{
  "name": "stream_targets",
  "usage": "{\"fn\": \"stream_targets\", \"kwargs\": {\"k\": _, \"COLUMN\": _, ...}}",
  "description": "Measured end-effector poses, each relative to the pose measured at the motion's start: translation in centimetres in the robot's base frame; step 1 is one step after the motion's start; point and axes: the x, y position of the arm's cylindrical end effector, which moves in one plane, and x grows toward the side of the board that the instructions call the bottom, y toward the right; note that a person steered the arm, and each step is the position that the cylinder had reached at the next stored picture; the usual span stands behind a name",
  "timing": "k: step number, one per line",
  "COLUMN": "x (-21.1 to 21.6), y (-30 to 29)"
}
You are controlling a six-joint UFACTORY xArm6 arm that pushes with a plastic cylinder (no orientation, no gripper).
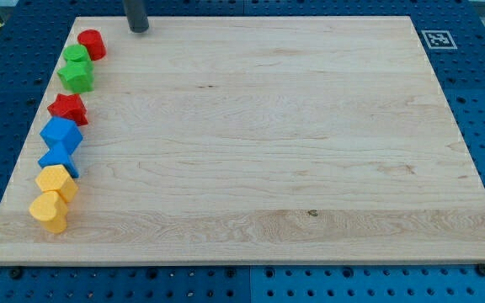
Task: Push red circle slightly right
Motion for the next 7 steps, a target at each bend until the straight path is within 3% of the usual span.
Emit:
{"fn": "stream_targets", "kwargs": {"k": 4, "x": -0.2, "y": -10.7}}
{"fn": "stream_targets", "kwargs": {"k": 7, "x": 4.4, "y": -10.7}}
